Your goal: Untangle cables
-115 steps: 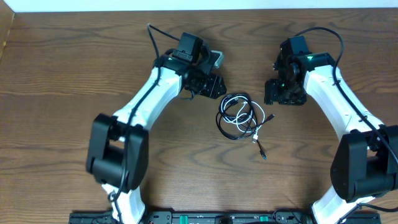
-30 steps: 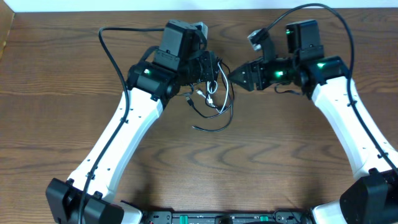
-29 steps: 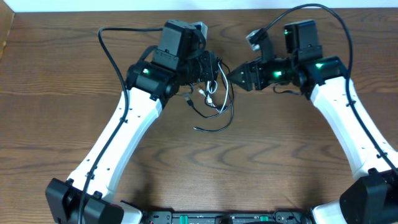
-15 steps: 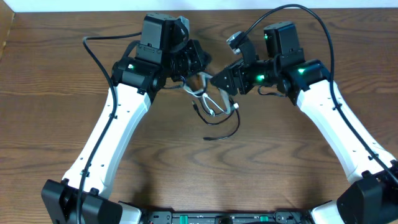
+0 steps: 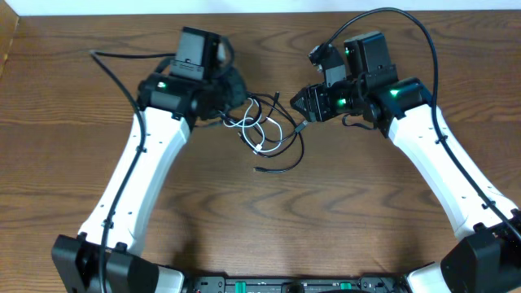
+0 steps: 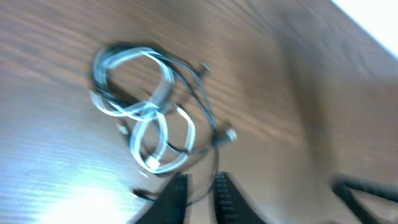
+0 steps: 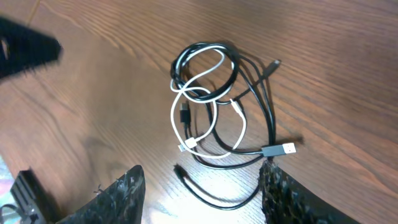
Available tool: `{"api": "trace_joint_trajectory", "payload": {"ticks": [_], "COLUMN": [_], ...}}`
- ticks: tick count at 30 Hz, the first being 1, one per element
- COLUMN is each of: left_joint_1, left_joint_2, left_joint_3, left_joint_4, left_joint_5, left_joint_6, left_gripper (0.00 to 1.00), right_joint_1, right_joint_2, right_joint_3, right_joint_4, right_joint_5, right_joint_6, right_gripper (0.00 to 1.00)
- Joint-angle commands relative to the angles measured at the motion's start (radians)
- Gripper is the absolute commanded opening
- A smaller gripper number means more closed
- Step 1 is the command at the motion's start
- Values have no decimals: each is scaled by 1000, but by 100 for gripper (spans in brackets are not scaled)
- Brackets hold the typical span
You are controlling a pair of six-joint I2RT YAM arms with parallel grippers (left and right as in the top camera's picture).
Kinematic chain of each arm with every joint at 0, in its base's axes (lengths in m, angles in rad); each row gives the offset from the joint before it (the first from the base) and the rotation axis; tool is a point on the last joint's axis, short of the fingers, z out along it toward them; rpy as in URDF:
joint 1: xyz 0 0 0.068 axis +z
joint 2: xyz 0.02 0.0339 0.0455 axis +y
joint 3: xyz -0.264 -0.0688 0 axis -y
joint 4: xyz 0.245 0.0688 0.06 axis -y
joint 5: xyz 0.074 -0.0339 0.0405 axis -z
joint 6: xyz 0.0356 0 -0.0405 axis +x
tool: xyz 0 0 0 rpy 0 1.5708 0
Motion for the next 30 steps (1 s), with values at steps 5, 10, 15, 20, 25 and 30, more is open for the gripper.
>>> {"api": "trace_joint_trajectory", "payload": {"ticks": [5, 10, 15, 20, 25, 30], "left_joint_1": [144, 145, 145, 145, 145, 142], "left_joint_2": [179, 343, 447, 497, 514, 518], "left_joint_3": [-26, -26, -26, -26, -26, -29], "left_joint_4": [33, 74, 93, 110, 152, 168], "left_joint_5": [-72, -61, -61, -60, -60, -60], "left_joint_6": [-38, -59, -76, -117, -132, -133], "left_gripper": [43, 42, 42, 42, 42, 42], "right_joint_1": [-6, -6, -6, -6, -6, -6], "right_joint_2": [9, 9, 9, 9, 9, 9], "right_joint_3": [11, 11, 11, 11, 11, 11], "right_joint_4": [-24, -38, -57, -58, -61, -63], "right_joint_5": [43, 44, 72, 85, 92, 92], "right_joint_6": [15, 15, 12, 12, 12, 12], "right_gripper": [56, 56, 56, 57, 58, 58]}}
